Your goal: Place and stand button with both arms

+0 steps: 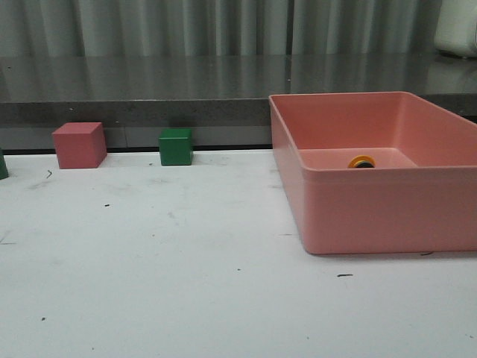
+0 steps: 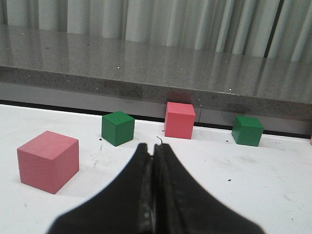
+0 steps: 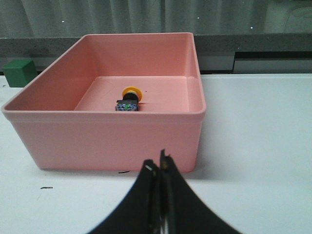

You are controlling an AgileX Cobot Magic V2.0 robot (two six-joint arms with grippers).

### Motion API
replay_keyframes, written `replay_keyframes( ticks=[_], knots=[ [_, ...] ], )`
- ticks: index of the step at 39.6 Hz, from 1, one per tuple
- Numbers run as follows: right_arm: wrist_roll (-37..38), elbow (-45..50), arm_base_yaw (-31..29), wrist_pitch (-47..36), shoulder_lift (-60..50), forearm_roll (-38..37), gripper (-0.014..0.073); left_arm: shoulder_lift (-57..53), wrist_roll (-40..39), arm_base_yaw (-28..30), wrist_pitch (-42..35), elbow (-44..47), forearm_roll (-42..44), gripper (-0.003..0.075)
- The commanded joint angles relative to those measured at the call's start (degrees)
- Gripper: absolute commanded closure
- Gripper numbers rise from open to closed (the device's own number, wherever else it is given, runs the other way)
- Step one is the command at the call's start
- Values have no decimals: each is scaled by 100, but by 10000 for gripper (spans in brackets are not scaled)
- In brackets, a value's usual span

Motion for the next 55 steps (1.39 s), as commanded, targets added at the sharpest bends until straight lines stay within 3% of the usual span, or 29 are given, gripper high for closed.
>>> replay_keyframes(
  ticks=[1, 44, 49, 55],
  knots=[
    [-45, -13, -36, -422, -103, 10, 655, -123, -46, 11, -442, 91, -48, 740],
    [-45, -13, -36, -649, -103, 10, 655, -123, -46, 11, -512, 91, -48, 740],
    [-45, -13, -36, -692, -103, 10, 655, -123, -46, 11, -771, 91, -48, 740],
    [-45, -18, -36, -1108, -103, 10, 655, -123, -46, 11, -1801, 66, -48, 740]
  ],
)
